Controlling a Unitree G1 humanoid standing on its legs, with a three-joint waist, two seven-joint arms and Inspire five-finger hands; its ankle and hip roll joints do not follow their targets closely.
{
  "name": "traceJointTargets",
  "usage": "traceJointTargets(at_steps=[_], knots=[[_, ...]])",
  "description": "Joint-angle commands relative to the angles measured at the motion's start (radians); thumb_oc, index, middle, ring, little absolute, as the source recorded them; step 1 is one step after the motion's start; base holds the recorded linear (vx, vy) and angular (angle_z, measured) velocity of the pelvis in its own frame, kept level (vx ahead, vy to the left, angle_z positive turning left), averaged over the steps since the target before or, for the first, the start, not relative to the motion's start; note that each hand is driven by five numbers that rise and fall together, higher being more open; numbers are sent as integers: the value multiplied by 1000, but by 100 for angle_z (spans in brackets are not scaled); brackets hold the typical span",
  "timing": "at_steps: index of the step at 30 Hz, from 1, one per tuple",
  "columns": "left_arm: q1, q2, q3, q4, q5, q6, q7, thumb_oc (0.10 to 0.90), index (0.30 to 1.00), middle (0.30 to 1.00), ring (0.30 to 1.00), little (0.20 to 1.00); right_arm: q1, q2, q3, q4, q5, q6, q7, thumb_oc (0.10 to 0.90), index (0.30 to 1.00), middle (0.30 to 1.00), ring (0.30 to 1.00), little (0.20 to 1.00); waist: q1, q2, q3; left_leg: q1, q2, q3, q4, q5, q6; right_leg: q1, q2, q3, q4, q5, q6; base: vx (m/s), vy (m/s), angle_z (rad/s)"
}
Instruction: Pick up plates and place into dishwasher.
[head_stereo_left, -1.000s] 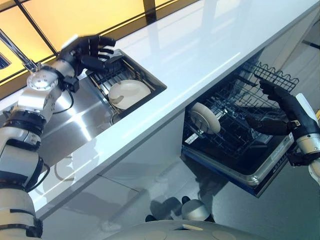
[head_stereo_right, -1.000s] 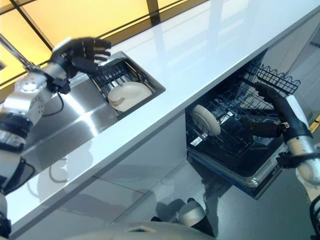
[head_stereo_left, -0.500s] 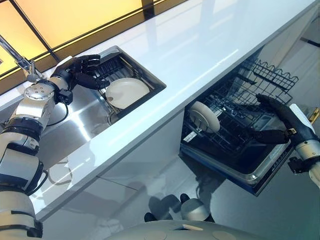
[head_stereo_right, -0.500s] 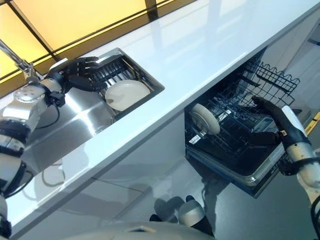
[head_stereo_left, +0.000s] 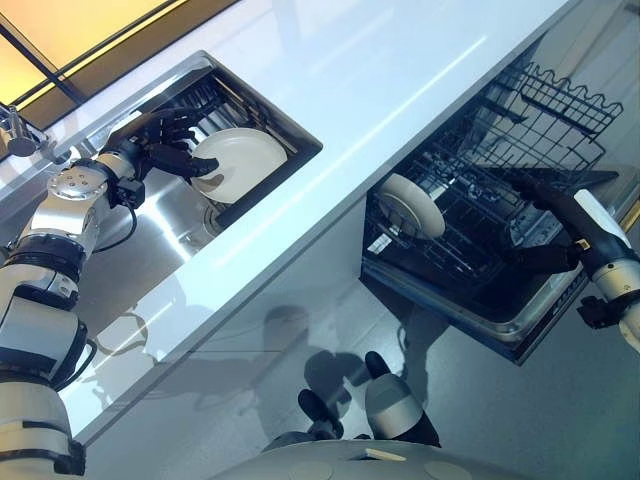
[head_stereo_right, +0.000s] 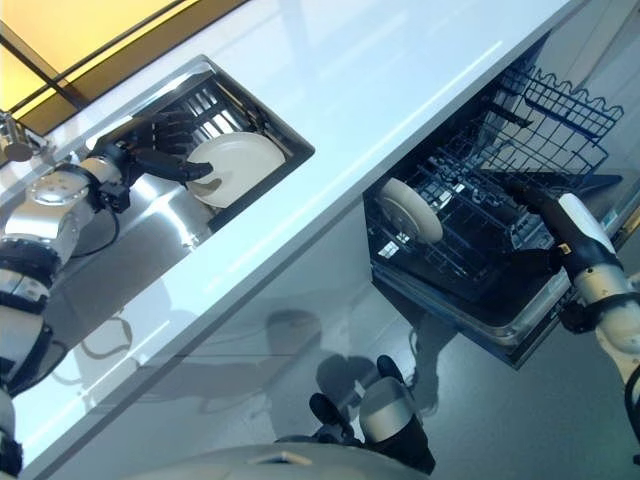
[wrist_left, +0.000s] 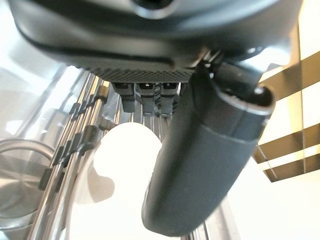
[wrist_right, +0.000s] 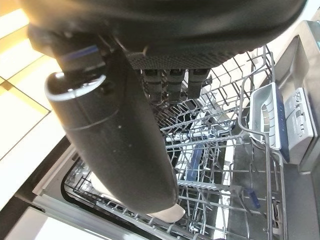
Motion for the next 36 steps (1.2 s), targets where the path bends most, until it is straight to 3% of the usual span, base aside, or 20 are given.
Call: traceJointTargets(at_steps=[1, 15, 27, 29, 30, 31, 32, 36], knots=[[-146, 28, 81, 77, -60, -62, 51, 800, 900, 900, 900, 900, -96, -92, -80, -51, 1, -53, -52, 800, 900, 900, 900, 900, 14, 3, -62, 27, -45, 23, 35, -99, -17, -129, 56, 0, 87, -7, 69, 22, 21, -3], [-171, 54, 68, 140, -48, -21, 63, 800, 900, 900, 900, 900, -116, -134, -89, -33, -18, -66, -68, 800, 900, 900, 900, 900, -3, 7, -1, 0, -36, 46, 68, -105, -22, -155, 45, -12, 108, -20, 61, 12, 8, -3], [-186, 51, 22, 145, -98, 68, -43, 800, 900, 900, 900, 900, -122, -148, -99, -31, -21, -62, -70, 800, 900, 900, 900, 900, -7, 25, 0, 9, -39, 47, 80, -112, -19, -139, 43, -20, 116, -31, 55, 23, 20, -2], [-191, 48, 17, 138, -107, 82, -52, 687, 804, 804, 804, 787, -126, -147, -100, -24, -25, -63, -69, 800, 900, 900, 900, 900, -7, 29, -1, 13, -40, 47, 80, -113, -19, -135, 44, -20, 115, -33, 54, 35, 36, 0], [-191, 44, 13, 135, -117, 93, -66, 347, 512, 512, 512, 447, -130, -146, -99, -22, -30, -61, -67, 800, 900, 900, 900, 900, -7, 32, -3, 15, -41, 48, 82, -115, -18, -130, 44, -20, 114, -32, 54, 30, 19, -2], [-190, 43, 11, 132, -119, 95, -67, 347, 512, 512, 512, 447, -129, -145, -100, -23, -32, -59, -68, 800, 900, 900, 900, 900, -7, 32, -3, 16, -41, 48, 82, -115, -18, -128, 44, -21, 113, -32, 55, 49, 19, -2], [-189, 40, 8, 127, -124, 105, -73, 100, 300, 300, 300, 200, -125, -143, -103, -27, -35, -55, -65, 800, 900, 900, 900, 900, -7, 32, -8, 19, -42, 48, 83, -116, -18, -124, 43, -20, 112, -33, 56, 37, 10, -2], [-184, 35, 3, 116, -139, 117, -95, 100, 300, 300, 300, 200, -111, -137, -116, -30, -41, -54, -65, 800, 900, 900, 900, 900, -9, 35, -13, 25, -43, 50, 83, -120, -16, -117, 43, -21, 112, -35, 57, 8, 3, 0]])
